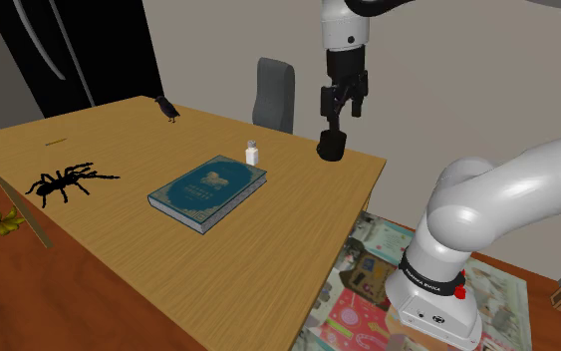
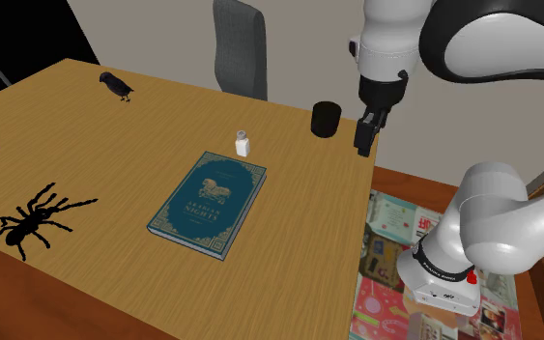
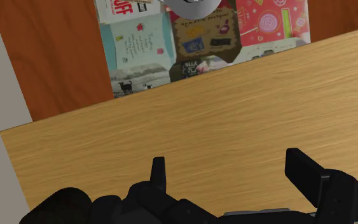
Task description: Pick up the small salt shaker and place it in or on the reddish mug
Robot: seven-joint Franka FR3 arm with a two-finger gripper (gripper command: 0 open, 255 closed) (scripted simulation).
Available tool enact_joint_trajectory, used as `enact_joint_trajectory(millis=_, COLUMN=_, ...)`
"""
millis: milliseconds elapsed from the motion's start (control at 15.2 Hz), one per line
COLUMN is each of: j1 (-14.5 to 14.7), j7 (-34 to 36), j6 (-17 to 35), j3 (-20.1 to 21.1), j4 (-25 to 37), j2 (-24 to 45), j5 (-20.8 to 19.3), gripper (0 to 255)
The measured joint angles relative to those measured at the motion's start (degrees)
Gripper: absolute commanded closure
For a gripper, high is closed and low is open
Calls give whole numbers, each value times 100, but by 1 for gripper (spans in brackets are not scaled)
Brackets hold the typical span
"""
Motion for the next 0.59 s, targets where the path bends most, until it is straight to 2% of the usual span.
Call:
enact_joint_trajectory(millis=198, j1=-8, j7=-62, j6=229, j3=-46, j4=-51, j2=138, j5=-43, gripper=0)
enact_joint_trajectory(millis=594, j1=-63, j7=-367, j6=1422, j3=-285, j4=-59, j2=1090, j5=-245, gripper=0)
